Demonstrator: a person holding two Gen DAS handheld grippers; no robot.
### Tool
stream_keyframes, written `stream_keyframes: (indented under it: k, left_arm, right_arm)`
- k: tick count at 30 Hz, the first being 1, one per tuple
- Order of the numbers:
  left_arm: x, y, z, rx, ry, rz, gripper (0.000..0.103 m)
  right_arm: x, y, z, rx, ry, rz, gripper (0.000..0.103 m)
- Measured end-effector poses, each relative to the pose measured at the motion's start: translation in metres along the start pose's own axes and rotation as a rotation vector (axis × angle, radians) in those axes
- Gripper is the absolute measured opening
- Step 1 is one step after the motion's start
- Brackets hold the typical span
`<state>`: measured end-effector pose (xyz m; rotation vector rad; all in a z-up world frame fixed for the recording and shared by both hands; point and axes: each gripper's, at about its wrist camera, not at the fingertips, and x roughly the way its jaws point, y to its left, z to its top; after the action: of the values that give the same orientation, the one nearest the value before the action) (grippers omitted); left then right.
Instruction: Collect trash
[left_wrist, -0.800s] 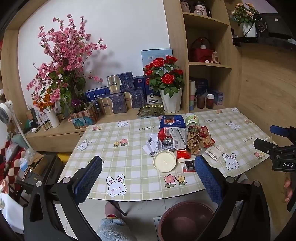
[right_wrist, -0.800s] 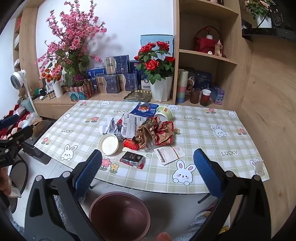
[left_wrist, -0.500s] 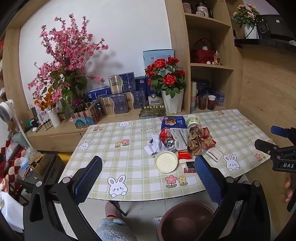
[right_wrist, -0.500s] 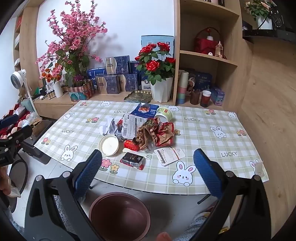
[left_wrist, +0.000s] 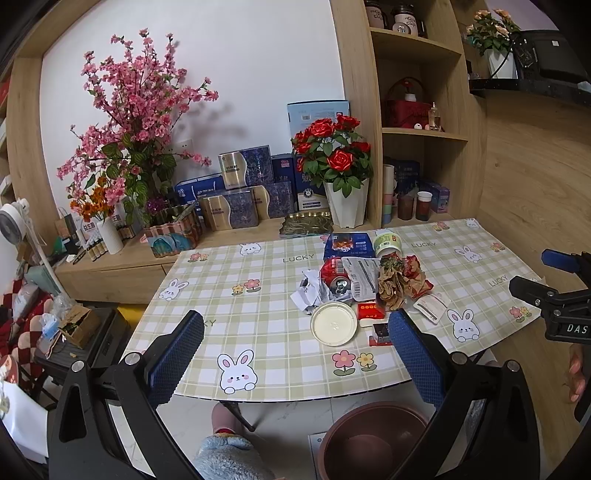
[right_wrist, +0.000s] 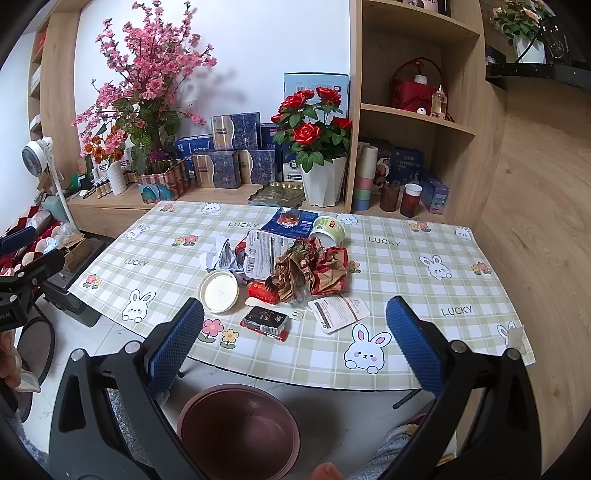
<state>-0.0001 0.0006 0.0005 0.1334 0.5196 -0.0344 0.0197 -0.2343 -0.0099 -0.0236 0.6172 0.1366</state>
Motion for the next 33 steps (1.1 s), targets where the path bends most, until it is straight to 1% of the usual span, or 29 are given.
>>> stream_keyframes:
  k: [2,6,10,14,29,31,33]
  left_arm:
    - [-0.006,0.008,0.002,-0.001,-0.001,0.002,0.098]
    - [-0.005,0.019,0.008,-0.004,0.001,0.005,0.098]
    - [-0.003,0.02,0.008,-0.003,-0.001,0.005,0.098]
    - [-0.011,0.012,0.009,-0.001,-0.002,0.009,0.098]
    - [-0.011,0.012,0.009,0.0,-0.004,0.009,0.098]
    - [-0.012,0.013,0.01,0.0,-0.002,0.006,0.098]
    - [-0.012,0.014,0.011,0.0,0.001,0.006,0.098]
  right_arm:
    - [0.0,0.0,0.0,0.0,0.0,0.001,0.097]
    - [0.0,0.0,0.0,-0.003,-0.002,0.0,0.097]
    - [-0.001,0.0,0.0,-0.004,-0.004,-0.001,0.097]
    - [-0.001,0.0,0.0,-0.004,-0.004,-0.002,0.097]
    - [-0.002,0.003,-0.003,-0.008,-0.004,-0.006,0.097]
    - [-0.001,0.003,0.006,-0.007,-0.001,-0.005,0.097]
    - [0.0,0.0,0.003,-0.006,0.002,-0.004,0.097]
